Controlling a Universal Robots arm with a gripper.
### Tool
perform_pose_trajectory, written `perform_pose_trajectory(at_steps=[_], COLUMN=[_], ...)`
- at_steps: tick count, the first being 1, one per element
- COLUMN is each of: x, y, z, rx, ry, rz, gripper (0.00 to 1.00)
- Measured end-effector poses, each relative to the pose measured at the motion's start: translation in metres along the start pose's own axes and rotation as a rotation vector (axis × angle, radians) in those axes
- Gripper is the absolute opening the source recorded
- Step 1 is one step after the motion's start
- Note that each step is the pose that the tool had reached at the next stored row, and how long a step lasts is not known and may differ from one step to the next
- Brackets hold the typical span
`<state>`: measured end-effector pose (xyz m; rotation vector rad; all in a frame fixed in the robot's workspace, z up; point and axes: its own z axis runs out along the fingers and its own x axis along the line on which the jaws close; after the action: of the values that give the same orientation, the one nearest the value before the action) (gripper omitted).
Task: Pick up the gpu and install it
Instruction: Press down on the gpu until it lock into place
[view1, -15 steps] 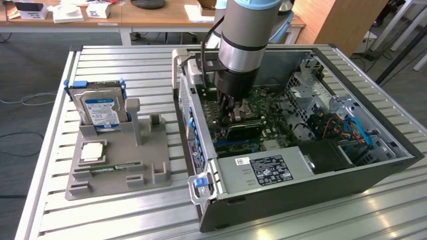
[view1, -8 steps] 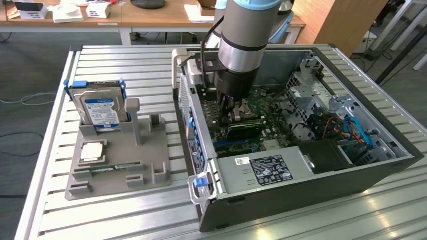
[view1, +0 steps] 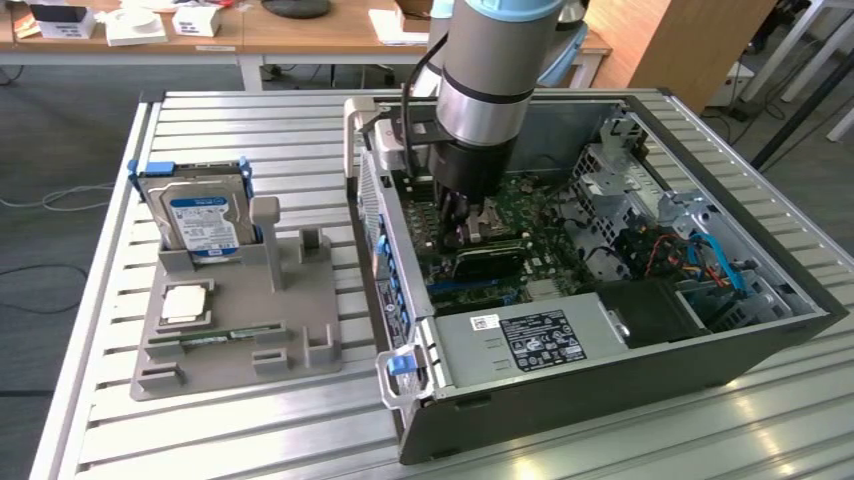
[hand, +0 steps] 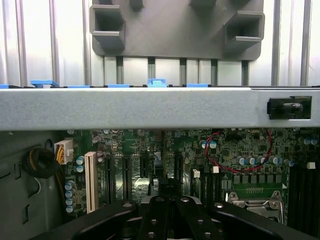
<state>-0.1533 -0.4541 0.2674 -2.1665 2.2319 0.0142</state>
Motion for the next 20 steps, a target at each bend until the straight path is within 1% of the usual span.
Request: perform_pose_trajectory(at_steps=[20], x=[0.0001], y=[0.0001], z=[0.0019], rx=[-0.0001], ry=[0.0003], rz=[0.000], gripper=[0.11])
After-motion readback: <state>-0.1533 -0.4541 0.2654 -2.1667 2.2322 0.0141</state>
